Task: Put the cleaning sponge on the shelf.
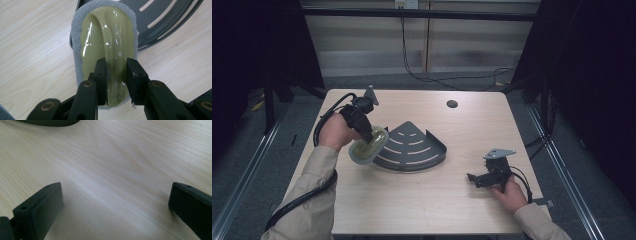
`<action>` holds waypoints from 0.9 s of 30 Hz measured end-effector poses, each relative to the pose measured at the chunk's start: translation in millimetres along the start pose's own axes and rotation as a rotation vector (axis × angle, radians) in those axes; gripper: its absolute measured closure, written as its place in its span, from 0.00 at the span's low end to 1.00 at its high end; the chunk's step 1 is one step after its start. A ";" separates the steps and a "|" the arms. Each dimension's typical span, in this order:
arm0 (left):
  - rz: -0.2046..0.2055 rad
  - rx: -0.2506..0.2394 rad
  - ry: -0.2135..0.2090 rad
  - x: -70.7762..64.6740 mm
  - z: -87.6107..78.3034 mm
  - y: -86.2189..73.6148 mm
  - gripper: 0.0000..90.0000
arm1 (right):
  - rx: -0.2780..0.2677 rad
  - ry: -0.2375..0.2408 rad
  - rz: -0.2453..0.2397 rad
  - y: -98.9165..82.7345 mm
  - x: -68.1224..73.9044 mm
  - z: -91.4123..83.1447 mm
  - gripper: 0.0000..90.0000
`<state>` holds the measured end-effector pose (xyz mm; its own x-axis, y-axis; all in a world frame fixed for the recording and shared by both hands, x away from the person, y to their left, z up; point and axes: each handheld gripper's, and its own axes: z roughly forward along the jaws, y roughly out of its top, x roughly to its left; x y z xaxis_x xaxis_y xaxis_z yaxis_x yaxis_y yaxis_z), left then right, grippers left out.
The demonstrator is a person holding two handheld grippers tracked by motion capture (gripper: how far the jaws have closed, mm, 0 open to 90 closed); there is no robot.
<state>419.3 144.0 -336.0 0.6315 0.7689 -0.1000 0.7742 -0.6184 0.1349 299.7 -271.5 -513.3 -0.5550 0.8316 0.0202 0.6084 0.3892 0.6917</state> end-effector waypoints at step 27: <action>0.078 -0.004 0.014 -2.7 10.1 31.9 0.80 | -0.002 0.000 0.001 -0.1 0.1 0.1 0.00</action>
<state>442.6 120.6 -341.4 0.6896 0.7203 -0.0751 0.7222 -0.6762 0.1456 299.7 -271.5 -513.4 -0.5546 0.8319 0.0205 0.6074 0.3878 0.6933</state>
